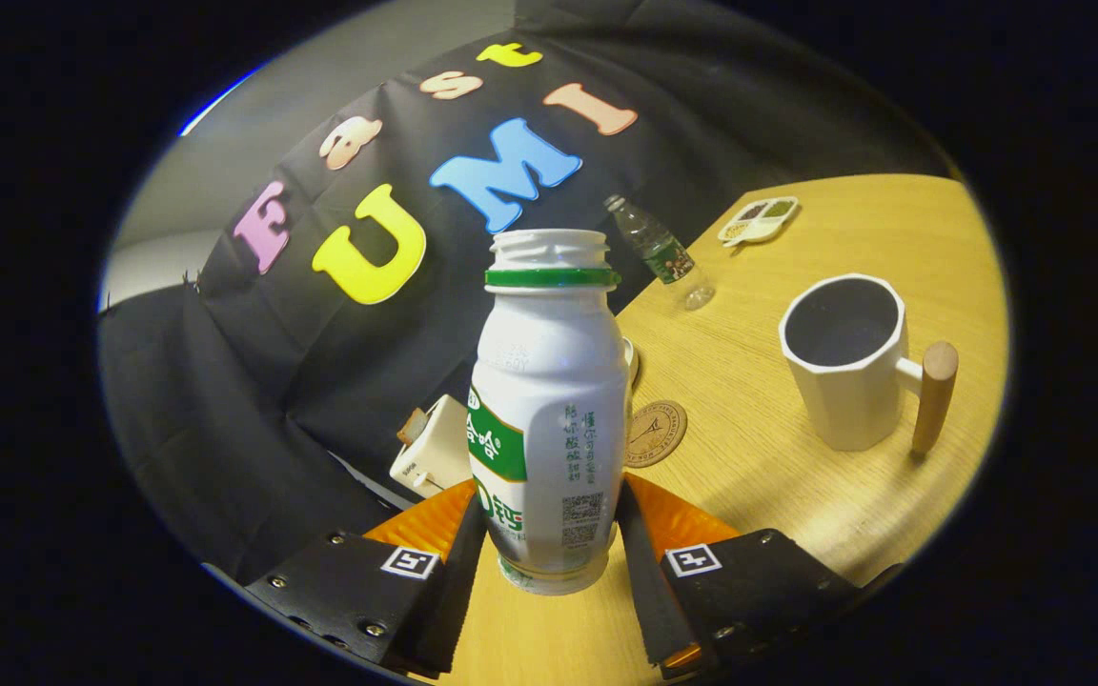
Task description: Take the bottle from table, then pour the juice into the cup, finally place the bottle on the coaster
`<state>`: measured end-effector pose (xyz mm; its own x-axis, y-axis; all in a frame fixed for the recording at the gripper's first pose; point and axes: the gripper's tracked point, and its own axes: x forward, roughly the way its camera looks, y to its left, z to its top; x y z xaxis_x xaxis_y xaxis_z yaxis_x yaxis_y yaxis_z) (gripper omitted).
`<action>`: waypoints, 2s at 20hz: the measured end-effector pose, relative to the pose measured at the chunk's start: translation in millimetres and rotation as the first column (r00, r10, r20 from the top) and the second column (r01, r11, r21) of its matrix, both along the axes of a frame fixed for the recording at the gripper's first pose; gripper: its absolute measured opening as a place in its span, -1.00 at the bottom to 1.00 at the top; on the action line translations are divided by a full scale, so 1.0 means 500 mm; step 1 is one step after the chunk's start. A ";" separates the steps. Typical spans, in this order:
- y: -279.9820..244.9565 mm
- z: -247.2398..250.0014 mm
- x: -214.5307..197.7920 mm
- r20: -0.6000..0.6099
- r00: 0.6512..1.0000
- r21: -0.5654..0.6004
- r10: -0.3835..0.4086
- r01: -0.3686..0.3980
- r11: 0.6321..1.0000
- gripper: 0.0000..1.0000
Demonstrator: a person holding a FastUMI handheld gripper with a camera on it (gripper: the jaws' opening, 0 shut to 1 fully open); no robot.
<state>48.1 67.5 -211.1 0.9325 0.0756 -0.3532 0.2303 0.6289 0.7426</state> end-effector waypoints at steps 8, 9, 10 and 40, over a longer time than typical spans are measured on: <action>-0.068 -0.043 -0.017 -0.053 0.995 0.159 -0.086 0.094 0.983 0.43; -0.072 -0.048 -0.017 -0.065 0.994 0.179 -0.089 0.099 0.979 0.43; -0.074 -0.051 -0.021 -0.074 0.993 0.193 -0.092 0.105 0.975 0.43; -0.054 -0.028 0.000 -0.264 0.959 0.666 -0.106 0.261 0.699 0.43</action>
<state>48.2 40.4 -225.2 0.8733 0.2036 -0.4426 0.4697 -0.1106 0.8759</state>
